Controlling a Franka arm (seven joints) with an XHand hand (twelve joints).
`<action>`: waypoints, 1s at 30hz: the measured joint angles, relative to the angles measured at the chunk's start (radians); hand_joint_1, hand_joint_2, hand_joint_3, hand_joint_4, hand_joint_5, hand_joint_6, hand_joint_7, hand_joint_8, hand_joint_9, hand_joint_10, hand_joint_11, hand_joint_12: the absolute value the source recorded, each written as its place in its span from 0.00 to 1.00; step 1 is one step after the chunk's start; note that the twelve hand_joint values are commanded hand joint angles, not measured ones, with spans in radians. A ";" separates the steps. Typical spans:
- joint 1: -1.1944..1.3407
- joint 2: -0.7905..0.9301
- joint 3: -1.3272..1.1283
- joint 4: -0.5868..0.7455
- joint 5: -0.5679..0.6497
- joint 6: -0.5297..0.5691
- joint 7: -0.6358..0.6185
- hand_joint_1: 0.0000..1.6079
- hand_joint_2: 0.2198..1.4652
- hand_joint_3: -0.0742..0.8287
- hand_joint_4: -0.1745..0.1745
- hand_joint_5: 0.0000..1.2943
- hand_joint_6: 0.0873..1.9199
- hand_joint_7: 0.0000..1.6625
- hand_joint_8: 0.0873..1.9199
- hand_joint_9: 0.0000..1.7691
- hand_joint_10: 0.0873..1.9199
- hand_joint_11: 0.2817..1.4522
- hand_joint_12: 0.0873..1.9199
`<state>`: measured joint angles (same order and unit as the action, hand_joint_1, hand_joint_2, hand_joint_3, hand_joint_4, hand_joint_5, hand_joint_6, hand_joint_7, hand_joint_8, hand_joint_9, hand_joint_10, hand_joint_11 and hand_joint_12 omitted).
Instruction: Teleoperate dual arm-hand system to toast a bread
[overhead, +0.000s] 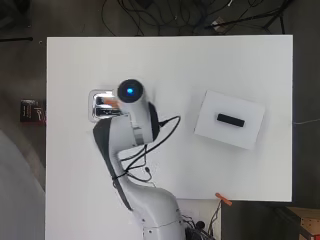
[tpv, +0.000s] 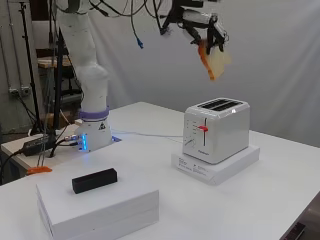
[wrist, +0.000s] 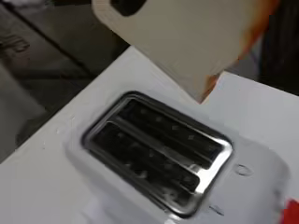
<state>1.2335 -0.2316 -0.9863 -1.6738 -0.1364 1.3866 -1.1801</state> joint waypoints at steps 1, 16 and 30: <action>0.108 0.013 -0.022 0.008 0.010 -0.006 -0.006 0.76 0.78 0.08 0.01 0.51 0.71 0.62 0.48 0.78 0.00 0.37 0.23; 0.267 0.057 0.000 0.032 0.051 0.011 0.058 0.76 0.76 0.08 0.06 0.55 0.66 0.65 0.45 0.79 0.00 0.36 0.26; -0.112 0.384 -0.014 -0.037 0.173 0.065 0.059 0.76 0.78 0.08 0.00 0.51 0.66 0.61 0.54 0.82 0.00 0.30 0.42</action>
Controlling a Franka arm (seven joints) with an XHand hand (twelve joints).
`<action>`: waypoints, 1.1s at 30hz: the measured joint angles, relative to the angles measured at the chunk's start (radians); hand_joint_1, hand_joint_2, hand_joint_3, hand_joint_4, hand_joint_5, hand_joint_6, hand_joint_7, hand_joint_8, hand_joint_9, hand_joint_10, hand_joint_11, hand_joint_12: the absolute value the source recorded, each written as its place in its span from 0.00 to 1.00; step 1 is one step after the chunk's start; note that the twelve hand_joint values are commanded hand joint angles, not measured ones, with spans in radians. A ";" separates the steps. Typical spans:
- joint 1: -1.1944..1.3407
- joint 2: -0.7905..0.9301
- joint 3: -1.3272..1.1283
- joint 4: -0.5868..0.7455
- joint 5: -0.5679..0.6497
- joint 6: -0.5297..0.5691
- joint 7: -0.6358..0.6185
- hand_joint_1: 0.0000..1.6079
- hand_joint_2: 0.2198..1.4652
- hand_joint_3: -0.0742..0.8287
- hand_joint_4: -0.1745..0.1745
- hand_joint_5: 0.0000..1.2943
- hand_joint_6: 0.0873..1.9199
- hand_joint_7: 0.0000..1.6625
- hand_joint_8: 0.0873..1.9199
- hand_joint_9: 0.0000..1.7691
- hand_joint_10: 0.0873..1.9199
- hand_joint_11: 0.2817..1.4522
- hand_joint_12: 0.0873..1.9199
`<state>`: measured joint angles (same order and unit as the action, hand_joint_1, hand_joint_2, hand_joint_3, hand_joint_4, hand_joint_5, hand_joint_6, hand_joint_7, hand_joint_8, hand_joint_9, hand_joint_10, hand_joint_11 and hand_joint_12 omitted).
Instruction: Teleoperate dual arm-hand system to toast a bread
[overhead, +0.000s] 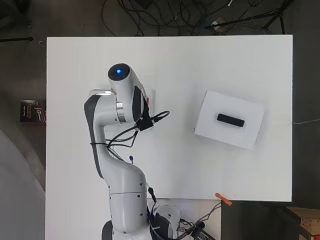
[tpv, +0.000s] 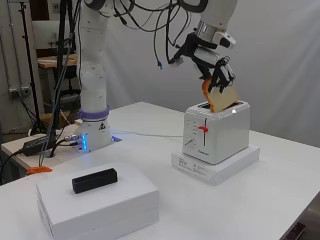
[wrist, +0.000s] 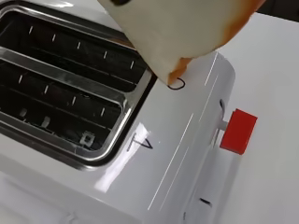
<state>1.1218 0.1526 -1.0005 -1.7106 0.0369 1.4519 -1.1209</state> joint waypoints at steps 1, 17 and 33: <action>-0.002 -0.001 0.003 -0.002 -0.003 0.003 0.000 0.76 0.78 0.08 0.00 0.51 0.66 0.61 0.55 0.82 0.00 0.30 0.42; 0.309 -0.094 0.069 -0.053 -0.073 0.082 -0.005 0.77 0.74 0.08 0.00 0.59 0.61 0.67 0.45 0.80 0.00 0.40 0.08; 0.760 0.114 -0.817 -0.104 0.028 0.155 -0.047 0.78 0.74 0.08 0.00 0.59 0.63 0.69 0.37 0.80 0.00 0.45 0.10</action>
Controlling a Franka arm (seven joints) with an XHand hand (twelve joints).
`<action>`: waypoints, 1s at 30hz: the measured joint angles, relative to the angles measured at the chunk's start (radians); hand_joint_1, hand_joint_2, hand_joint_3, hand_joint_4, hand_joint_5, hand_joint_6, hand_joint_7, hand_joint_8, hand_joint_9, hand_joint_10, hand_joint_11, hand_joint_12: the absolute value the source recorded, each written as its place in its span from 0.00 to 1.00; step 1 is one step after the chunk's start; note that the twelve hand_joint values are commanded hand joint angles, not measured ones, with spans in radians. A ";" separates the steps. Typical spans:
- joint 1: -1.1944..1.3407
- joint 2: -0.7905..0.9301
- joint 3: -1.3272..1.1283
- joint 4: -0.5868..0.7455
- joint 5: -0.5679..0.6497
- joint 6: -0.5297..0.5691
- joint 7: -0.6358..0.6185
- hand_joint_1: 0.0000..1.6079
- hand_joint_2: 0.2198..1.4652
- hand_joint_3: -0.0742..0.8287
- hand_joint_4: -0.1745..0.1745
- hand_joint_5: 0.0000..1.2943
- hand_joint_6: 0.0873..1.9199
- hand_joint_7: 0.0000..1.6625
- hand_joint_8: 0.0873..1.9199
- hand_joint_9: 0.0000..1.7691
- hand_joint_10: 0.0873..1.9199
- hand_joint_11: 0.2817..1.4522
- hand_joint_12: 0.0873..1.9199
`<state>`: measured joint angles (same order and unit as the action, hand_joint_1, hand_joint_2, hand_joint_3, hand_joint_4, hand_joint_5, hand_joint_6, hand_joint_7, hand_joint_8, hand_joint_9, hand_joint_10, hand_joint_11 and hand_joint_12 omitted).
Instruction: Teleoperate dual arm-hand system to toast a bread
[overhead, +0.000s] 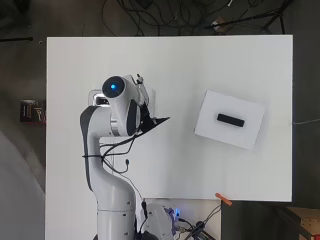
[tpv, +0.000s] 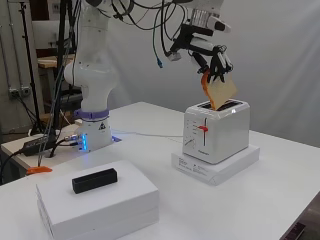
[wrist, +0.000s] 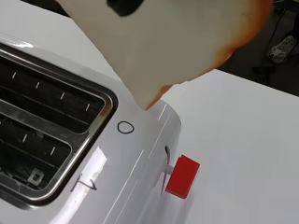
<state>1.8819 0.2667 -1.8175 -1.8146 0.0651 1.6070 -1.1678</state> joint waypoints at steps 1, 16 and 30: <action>-0.001 -0.001 0.000 -0.002 0.004 0.004 -0.001 0.78 0.73 0.08 0.00 0.59 0.63 0.70 0.36 0.80 0.00 0.44 0.14; 0.002 -0.005 0.058 0.001 -0.004 0.002 0.003 0.77 0.75 0.08 0.00 0.56 0.65 0.66 0.42 0.77 0.00 0.41 0.07; -0.049 -0.031 0.135 0.009 -0.016 -0.025 -0.003 0.77 0.76 0.08 0.00 0.56 0.58 0.63 0.53 0.83 0.00 0.45 0.01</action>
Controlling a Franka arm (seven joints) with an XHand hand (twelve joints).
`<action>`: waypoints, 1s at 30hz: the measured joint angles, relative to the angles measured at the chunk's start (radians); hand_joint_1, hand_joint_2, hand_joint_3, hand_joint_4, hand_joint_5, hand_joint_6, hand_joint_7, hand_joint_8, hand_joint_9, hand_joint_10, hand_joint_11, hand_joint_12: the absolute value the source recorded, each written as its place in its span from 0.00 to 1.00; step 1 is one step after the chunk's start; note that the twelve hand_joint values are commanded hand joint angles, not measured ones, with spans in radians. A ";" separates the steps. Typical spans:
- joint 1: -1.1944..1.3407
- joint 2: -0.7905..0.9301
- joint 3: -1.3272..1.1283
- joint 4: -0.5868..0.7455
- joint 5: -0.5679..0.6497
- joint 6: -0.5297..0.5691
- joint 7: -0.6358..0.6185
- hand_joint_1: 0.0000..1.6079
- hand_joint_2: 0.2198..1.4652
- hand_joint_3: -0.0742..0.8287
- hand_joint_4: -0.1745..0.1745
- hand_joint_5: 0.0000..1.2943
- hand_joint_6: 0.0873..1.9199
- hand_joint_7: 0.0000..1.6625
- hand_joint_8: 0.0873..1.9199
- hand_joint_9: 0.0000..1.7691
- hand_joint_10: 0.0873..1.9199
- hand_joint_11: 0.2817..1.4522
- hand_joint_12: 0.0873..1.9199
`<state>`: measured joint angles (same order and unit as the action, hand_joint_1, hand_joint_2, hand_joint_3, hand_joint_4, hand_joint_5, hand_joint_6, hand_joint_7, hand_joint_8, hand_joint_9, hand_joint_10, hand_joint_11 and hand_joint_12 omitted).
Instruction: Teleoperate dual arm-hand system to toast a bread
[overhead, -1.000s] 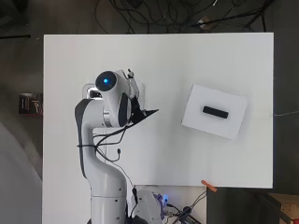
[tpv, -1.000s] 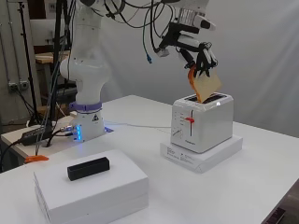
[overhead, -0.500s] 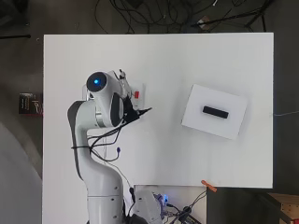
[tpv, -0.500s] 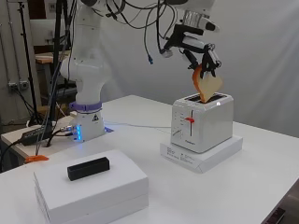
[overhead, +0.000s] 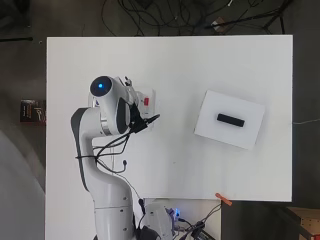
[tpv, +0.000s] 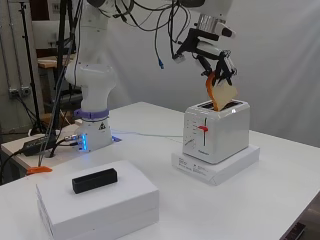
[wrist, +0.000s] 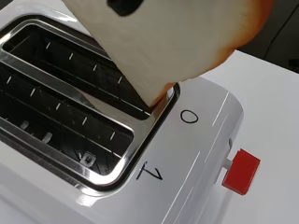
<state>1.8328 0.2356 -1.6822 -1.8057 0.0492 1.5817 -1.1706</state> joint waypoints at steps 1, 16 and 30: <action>-0.013 -0.003 0.018 0.001 -0.002 -0.001 0.002 0.77 0.76 0.08 0.00 0.56 0.58 0.63 0.54 0.84 0.00 0.46 0.01; -0.188 -0.115 0.223 0.038 -0.088 -0.061 -0.022 0.77 0.76 0.08 0.00 0.55 0.63 0.65 0.48 0.82 0.00 0.45 0.00; -0.371 -0.113 0.451 0.047 -0.075 -0.075 -0.012 0.77 0.77 0.08 0.00 0.54 0.64 0.64 0.49 0.81 0.00 0.47 0.00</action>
<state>1.4617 0.1229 -1.2313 -1.7587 -0.0259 1.5063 -1.1826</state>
